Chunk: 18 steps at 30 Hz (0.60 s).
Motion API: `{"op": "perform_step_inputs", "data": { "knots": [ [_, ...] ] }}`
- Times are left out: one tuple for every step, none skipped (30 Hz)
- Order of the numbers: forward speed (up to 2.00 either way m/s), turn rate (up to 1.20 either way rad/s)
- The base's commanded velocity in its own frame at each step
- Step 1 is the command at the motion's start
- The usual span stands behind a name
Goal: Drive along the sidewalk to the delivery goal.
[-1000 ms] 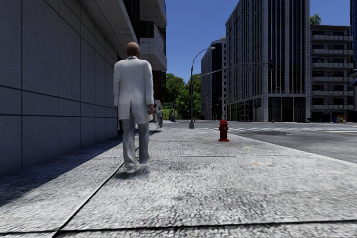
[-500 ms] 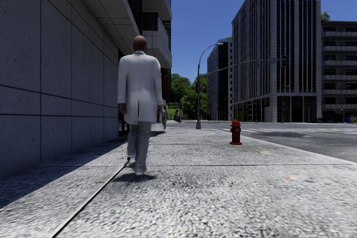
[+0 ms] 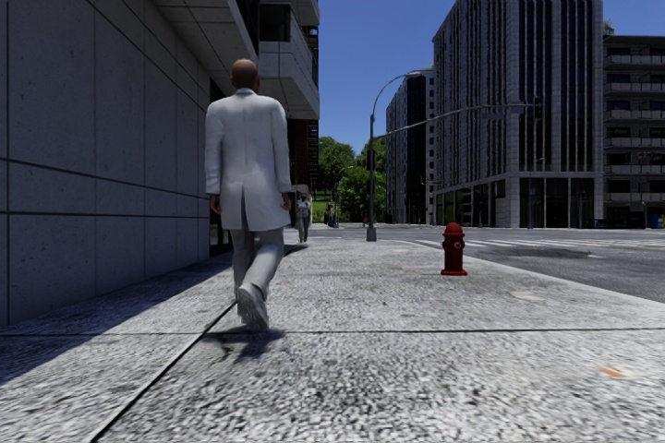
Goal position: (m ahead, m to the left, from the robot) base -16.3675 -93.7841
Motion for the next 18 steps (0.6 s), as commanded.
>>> {"op": "perform_step_inputs", "data": {
  "knots": [
    [1.29, 0.00],
    [1.29, 0.00],
    [1.29, 0.00],
    [1.29, 0.00],
    [1.29, 0.00],
    [1.29, 0.00],
    [1.29, 0.00],
    [1.29, 0.00],
    [1.29, 0.00],
    [1.29, 0.00],
    [1.29, 0.00],
    [1.29, 0.00],
    [1.29, 0.00],
    [1.29, 0.00],
    [1.29, 0.00],
    [1.29, 0.00],
    [1.29, 0.00],
    [1.29, 0.00]
  ]
}}
